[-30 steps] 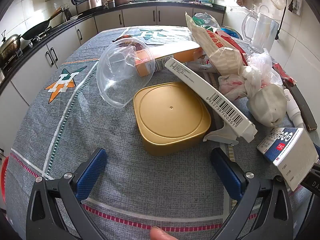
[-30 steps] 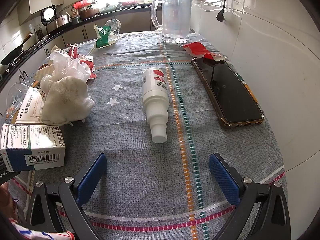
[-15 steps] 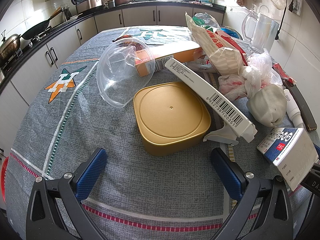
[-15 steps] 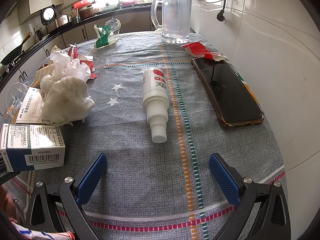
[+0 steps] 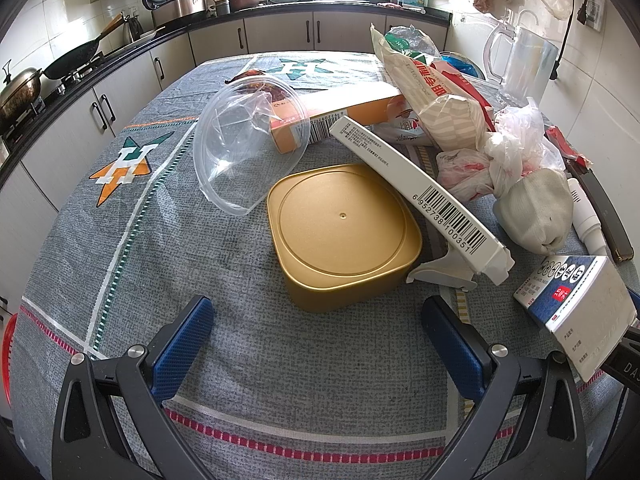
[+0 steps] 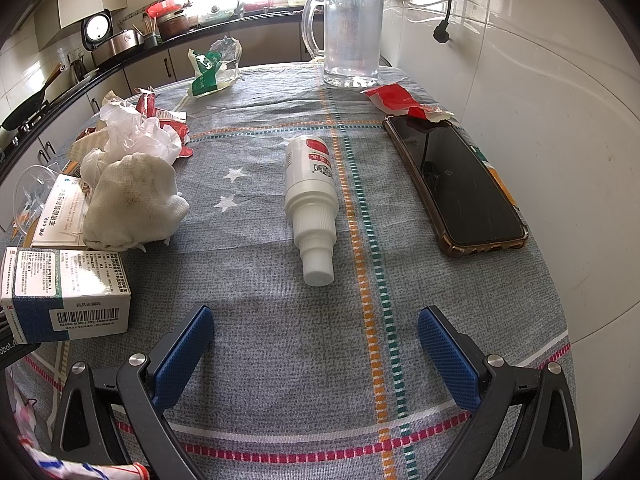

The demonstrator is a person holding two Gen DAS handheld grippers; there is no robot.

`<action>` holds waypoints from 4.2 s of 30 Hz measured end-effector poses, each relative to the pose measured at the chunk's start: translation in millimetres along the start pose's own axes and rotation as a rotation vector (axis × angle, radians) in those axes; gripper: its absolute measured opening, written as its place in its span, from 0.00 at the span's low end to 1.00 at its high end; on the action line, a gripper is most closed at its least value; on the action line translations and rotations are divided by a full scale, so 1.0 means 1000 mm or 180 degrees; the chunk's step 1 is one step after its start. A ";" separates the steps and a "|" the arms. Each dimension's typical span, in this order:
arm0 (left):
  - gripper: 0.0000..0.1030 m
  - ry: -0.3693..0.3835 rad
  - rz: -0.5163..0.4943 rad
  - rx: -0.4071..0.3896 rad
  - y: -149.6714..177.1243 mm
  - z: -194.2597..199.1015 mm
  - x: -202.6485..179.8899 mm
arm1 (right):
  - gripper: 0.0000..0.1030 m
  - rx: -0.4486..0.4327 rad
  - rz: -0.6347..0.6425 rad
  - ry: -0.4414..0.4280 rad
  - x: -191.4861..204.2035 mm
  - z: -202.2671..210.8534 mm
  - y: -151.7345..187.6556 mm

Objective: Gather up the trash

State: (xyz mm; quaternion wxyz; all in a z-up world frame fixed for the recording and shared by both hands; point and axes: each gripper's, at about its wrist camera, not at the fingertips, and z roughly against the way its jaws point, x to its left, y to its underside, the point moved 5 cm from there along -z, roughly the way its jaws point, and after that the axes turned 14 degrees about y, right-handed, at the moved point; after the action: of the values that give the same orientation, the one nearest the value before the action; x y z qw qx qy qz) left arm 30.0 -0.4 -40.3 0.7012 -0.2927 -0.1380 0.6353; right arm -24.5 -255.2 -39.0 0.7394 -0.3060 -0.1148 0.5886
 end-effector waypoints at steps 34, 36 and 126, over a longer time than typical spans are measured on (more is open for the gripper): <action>1.00 0.0003 0.0002 0.0000 0.001 0.000 0.000 | 1.00 0.0005 -0.0028 -0.0001 -0.001 0.000 0.000; 1.00 0.0002 0.0001 0.0000 0.001 0.000 0.000 | 1.00 0.0006 -0.0028 -0.0002 -0.002 -0.002 0.000; 0.86 0.0628 -0.1021 -0.0268 -0.015 0.106 0.029 | 0.98 -0.0473 -0.0403 -0.0432 -0.023 0.092 0.028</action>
State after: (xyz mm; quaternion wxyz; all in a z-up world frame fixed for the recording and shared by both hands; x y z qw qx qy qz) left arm -12.9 52.4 47.3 0.7907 -0.3569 -0.1399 0.4773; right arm -102.4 -244.4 20.9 0.7410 -0.3115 -0.2270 0.5499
